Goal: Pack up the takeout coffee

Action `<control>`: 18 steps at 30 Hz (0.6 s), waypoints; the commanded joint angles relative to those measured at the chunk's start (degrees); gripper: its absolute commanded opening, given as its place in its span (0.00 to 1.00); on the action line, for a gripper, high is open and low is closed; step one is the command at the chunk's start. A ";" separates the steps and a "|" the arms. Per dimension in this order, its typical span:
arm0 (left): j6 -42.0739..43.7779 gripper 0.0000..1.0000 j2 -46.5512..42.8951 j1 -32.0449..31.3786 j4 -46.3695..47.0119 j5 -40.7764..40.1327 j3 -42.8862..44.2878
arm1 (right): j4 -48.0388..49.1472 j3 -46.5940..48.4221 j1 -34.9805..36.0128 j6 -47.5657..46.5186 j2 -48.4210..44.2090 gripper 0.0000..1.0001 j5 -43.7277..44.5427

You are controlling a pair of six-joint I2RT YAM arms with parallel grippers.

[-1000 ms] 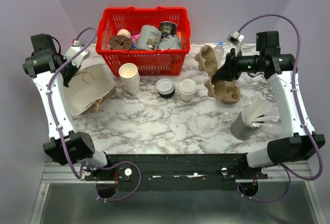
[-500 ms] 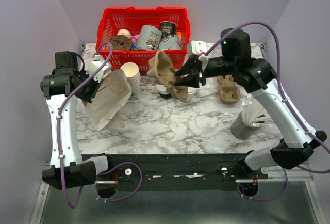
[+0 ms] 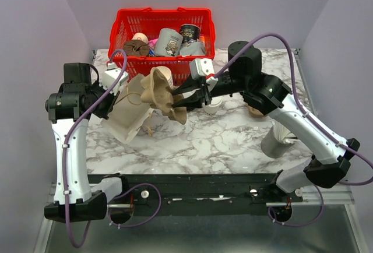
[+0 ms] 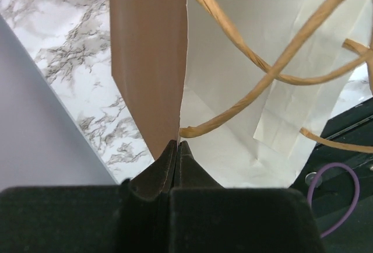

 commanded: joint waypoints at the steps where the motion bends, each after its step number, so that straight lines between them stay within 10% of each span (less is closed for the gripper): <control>1: 0.22 0.00 -1.67 -0.36 -9.43 -10.60 2.03 | 4.50 2.51 2.47 1.70 1.22 0.01 5.87; 8: 7.34 0.00 -6.76 -0.36 -9.34 -14.05 1.08 | -4.19 12.97 2.73 0.04 5.35 0.01 3.95; 18: 1.46 0.00 -7.30 -0.88 -9.52 -0.43 1.96 | -0.42 4.81 7.21 -6.37 -1.15 0.01 4.91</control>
